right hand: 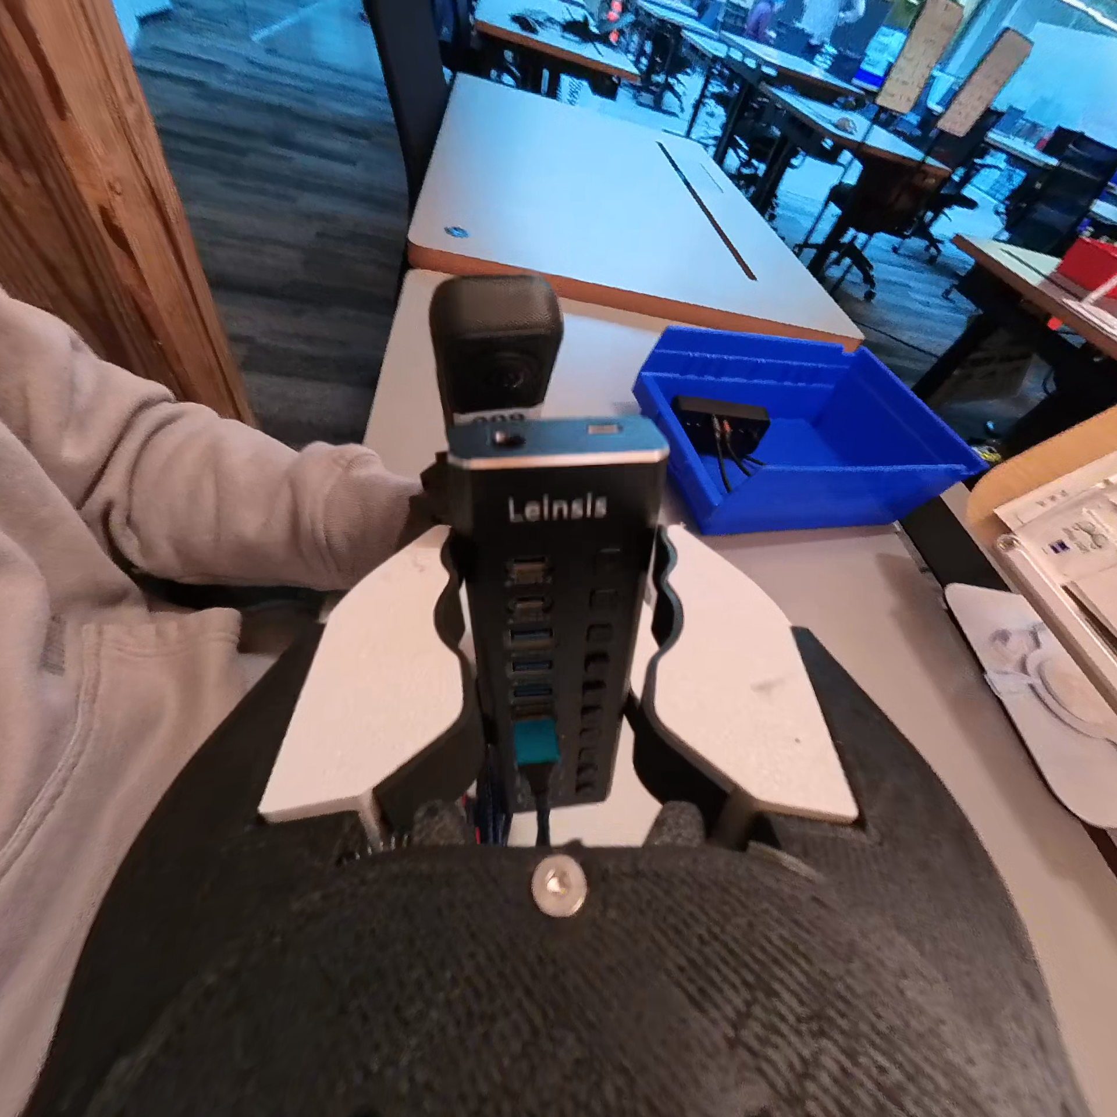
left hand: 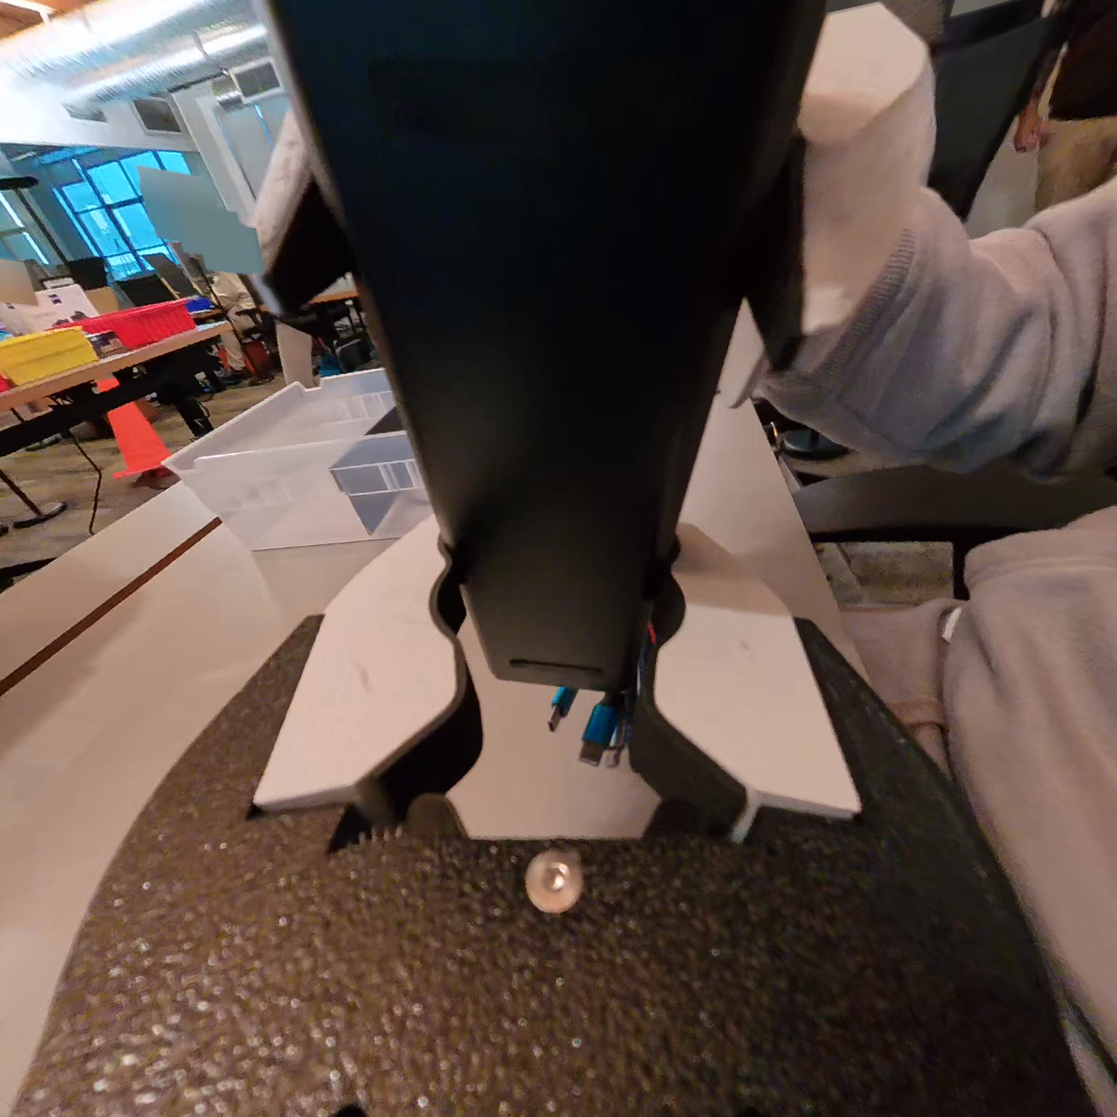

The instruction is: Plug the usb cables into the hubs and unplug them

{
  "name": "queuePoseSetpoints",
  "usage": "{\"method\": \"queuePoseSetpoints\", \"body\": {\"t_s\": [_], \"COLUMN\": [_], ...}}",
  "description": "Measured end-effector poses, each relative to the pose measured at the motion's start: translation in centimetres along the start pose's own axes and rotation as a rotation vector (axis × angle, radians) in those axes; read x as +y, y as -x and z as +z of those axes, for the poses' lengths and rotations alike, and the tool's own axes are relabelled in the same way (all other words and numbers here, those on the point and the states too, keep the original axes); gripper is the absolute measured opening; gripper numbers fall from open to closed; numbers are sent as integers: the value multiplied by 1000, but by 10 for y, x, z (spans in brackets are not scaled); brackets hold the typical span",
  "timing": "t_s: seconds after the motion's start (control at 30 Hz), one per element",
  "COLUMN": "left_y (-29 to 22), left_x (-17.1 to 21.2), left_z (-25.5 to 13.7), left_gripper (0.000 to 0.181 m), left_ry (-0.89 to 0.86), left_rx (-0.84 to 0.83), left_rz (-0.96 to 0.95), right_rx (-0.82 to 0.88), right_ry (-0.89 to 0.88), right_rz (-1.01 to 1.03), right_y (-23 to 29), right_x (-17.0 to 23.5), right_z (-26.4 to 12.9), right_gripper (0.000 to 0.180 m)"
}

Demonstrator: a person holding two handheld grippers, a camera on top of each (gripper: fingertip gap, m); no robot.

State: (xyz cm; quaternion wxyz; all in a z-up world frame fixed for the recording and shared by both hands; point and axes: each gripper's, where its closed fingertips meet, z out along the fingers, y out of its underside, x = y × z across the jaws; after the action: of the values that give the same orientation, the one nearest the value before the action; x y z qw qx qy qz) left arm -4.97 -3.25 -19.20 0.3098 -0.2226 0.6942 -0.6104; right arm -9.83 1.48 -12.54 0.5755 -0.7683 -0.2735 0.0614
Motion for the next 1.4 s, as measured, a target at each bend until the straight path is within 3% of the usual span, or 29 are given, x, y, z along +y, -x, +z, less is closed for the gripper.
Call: {"method": "queuePoseSetpoints", "body": {"t_s": [0.1,0.23,0.37,0.8,1.03,1.17,1.3,1.4], "left_y": [7,10,4,-6,-4,9,-3,4], "left_x": [-6,-7,-4,-6,-6,-8,-8,-18], "left_z": [-5,-16,-13,-7,-10,-8,-11,-12], "left_gripper": [62,62,62,61,61,61,61,61], "left_ry": [-62,-55,-39,-65,-102,-140,-152,-210], "left_rx": [-17,-14,19,70,47,7,58,54], "left_rz": [-44,-18,-5,13,29,-27,3,-56], "right_rx": [51,-17,-20,-64,-55,75,-46,10], "right_ry": [92,50,96,279,241,216,213,150], "right_rz": [2,103,91,31,156,201,192,191], "right_y": [-7,2,7,14,14,-1,13,4], "right_x": [23,40,55,70,71,70,70,60], "right_z": [-12,-20,-14,-28,-25,-25,-27,-26], "right_gripper": [67,35,15,15,15,15,15,15]}}
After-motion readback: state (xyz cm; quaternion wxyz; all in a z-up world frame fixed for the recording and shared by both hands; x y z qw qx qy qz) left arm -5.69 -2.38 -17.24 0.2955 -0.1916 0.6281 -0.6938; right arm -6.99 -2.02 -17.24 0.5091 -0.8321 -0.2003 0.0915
